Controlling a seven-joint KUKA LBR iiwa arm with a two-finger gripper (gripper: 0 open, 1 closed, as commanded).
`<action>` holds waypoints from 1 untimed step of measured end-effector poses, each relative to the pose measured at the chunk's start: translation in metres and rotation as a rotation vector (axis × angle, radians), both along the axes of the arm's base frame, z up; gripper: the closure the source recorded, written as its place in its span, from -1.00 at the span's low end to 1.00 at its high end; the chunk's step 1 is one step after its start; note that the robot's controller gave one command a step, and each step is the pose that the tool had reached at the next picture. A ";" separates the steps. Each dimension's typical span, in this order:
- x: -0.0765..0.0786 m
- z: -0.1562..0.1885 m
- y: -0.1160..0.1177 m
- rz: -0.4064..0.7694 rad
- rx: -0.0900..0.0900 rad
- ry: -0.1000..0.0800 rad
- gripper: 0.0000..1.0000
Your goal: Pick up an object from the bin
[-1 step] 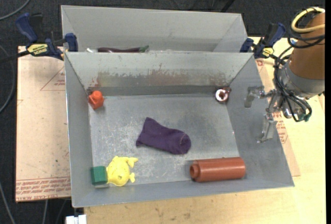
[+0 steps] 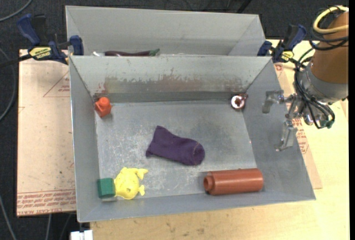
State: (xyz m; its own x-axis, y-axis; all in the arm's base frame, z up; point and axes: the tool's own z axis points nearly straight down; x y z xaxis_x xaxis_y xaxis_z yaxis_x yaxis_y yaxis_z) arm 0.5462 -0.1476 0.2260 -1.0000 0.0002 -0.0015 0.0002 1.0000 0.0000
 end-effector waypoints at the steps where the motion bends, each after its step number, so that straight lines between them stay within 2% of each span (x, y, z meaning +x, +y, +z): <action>1: -0.008 -0.045 0.029 -0.002 -0.002 -0.004 -1.00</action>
Offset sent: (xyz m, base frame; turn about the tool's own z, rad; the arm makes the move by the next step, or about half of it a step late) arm -0.0162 0.0490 -0.0915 0.0033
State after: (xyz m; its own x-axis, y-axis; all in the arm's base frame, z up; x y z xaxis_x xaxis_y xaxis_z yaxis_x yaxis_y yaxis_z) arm 0.5381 -0.1181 0.1811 -1.0000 0.0022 -0.0056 0.0022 1.0000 -0.0016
